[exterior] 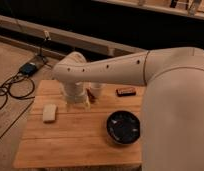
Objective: Knock the bottle over
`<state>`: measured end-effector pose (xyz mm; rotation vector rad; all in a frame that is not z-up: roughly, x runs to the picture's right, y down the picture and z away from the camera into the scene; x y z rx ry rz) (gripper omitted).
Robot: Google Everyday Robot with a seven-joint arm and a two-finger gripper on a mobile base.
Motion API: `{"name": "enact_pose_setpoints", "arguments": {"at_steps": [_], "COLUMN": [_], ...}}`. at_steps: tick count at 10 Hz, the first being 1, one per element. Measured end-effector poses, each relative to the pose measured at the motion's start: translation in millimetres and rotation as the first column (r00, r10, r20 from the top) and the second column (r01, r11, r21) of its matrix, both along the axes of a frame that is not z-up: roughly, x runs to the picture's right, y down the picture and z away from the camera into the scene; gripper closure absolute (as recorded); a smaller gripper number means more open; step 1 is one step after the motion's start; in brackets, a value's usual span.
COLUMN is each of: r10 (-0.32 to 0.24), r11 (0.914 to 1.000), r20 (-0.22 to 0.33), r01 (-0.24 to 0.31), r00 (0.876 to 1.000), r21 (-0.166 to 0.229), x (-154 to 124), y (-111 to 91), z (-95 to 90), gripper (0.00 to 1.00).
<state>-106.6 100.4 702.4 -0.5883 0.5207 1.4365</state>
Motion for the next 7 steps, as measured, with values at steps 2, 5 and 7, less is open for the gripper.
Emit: {"name": "enact_pose_setpoints", "arguments": {"at_steps": [2, 5, 7], "r10": [0.0, -0.01, -0.06], "r11": [1.0, 0.9999, 0.9982], "r20": [0.0, 0.013, 0.046], "r01": [0.0, 0.01, 0.059], "r00": [1.0, 1.0, 0.997], "r21": [0.0, -0.005, 0.005], "x": [0, -1, 2], "y": [0, -3, -18], "z": [0.0, 2.3, 15.1], "gripper": [0.35, 0.35, 0.35]}}
